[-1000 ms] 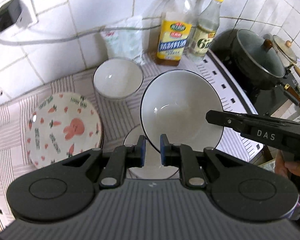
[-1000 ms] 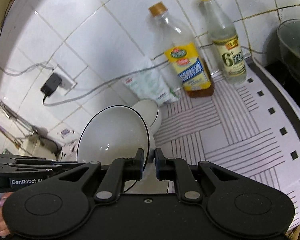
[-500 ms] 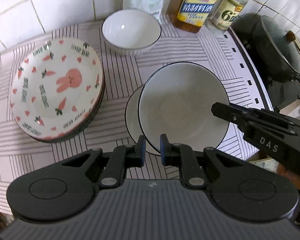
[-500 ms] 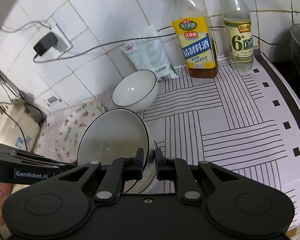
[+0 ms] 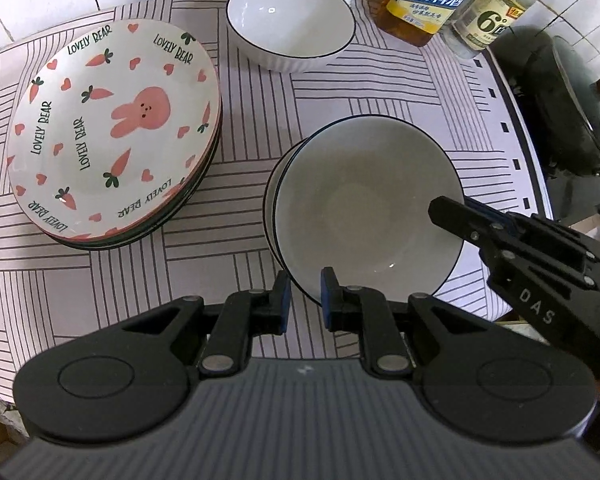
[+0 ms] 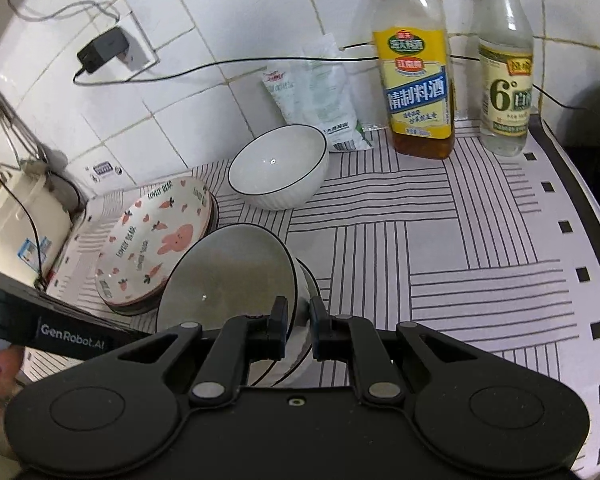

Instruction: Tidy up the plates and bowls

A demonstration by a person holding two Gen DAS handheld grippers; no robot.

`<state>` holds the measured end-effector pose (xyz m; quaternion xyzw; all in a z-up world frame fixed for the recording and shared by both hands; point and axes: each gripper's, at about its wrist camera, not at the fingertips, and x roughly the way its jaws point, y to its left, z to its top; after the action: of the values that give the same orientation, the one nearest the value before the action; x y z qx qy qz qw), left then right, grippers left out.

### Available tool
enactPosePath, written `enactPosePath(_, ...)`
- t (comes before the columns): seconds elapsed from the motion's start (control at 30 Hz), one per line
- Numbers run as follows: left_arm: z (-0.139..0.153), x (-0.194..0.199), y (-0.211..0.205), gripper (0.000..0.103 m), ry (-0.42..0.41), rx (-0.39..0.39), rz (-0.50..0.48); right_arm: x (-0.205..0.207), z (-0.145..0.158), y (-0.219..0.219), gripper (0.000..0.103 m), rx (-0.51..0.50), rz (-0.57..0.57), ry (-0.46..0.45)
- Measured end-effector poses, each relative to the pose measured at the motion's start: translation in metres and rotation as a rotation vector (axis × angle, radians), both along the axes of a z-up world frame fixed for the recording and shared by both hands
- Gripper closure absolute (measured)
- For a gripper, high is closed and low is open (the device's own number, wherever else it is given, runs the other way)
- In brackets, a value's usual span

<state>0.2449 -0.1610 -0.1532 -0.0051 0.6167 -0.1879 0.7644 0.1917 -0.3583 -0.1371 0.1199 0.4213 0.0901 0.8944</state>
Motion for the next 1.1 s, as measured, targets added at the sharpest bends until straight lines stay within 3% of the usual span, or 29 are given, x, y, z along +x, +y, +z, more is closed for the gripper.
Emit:
enactPosePath(0.3,-0.006,0.007,0.0,0.088,0.034,0.003,0.01,0.009,-0.008,0.019,0.089,-0.153,0.066,0.002)
enactPosePath(0.5,-0.001,0.012,0.003,0.088,0.058,-0.013,0.009,0.015,-0.007,0.019,0.088,-0.161,0.073,0.03)
enactPosePath(0.7,0.033,0.018,0.013,0.081,-0.002,-0.043,-0.028,0.023,0.027,0.011,0.077,-0.043,0.053,0.002)
enactPosePath(0.77,0.042,0.023,0.018,0.079,-0.048,-0.055,-0.027,0.031,0.036,0.008,0.064,0.022,0.062,0.004)
enactPosePath(0.8,0.046,0.026,0.02,0.079,-0.074,-0.063,-0.026,0.035,0.039,0.007,0.062,0.06,0.058,0.003)
enactPosePath(0.9,0.055,0.04,0.025,0.076,-0.116,-0.084,-0.018,0.048,0.043,0.003,0.057,0.151,0.032,0.017)
enactPosePath(0.97,0.062,0.047,0.025,0.069,-0.169,-0.056,-0.039,0.06,0.043,0.001,0.049,0.188,0.002,0.043)
enactPosePath(1.1,0.07,0.065,0.023,0.067,-0.238,-0.037,-0.082,0.082,0.036,-0.009,0.044,0.266,-0.062,0.082)
